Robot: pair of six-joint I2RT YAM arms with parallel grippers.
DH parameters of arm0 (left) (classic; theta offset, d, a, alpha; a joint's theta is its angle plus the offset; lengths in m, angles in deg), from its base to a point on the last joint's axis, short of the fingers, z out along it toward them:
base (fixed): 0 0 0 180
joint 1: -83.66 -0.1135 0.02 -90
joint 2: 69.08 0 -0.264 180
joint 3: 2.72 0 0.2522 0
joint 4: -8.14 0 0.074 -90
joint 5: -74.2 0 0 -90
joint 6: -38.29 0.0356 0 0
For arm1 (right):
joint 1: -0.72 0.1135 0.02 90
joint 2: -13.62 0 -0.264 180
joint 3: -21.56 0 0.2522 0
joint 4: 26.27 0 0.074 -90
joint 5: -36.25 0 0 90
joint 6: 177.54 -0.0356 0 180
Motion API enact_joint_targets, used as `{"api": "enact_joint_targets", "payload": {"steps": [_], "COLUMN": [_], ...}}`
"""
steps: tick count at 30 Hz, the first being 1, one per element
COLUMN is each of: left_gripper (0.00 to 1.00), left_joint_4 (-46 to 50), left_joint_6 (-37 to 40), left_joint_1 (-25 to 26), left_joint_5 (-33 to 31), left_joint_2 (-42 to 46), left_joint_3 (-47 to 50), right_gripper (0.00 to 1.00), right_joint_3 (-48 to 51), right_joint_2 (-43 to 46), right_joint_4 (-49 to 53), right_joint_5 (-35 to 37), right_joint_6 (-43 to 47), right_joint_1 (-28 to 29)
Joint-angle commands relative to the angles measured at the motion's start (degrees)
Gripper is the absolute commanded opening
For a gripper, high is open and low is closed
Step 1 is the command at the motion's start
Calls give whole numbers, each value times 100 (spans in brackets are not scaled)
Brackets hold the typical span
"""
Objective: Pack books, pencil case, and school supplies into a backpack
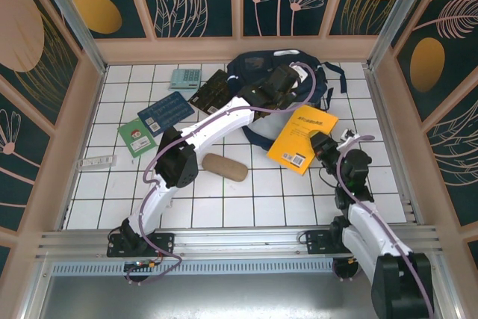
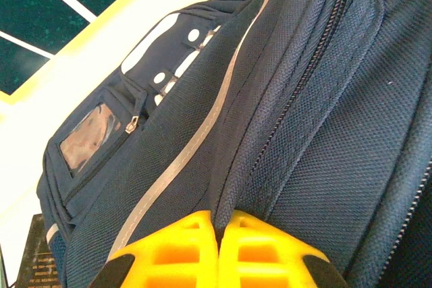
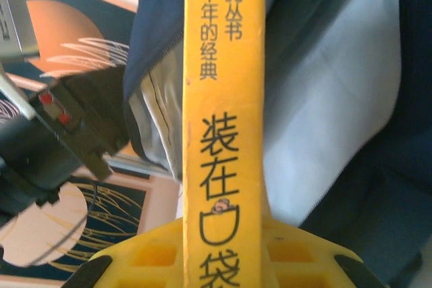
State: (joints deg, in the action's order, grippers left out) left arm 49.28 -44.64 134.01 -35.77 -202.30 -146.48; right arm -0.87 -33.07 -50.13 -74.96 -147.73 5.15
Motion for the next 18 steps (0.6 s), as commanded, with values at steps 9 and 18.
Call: {"api": "enact_joint_targets", "payload": {"steps": [9, 18], "left_gripper": [0, 0], "left_joint_4": [-215, -152], "left_joint_6": [-492, -714], "left_joint_1": [0, 10], "left_joint_5": [123, 278], "left_joint_2": [500, 433], "left_joint_3": [-607, -822], "right_gripper": [0, 0], "right_joint_3": [-1387, -2318], "right_joint_2": [-2851, -4713], "right_joint_4": [-2913, -3899], "right_joint_5": [906, 1763], "right_joint_6": [-1055, -1725], "right_joint_1": [-56, 200]}}
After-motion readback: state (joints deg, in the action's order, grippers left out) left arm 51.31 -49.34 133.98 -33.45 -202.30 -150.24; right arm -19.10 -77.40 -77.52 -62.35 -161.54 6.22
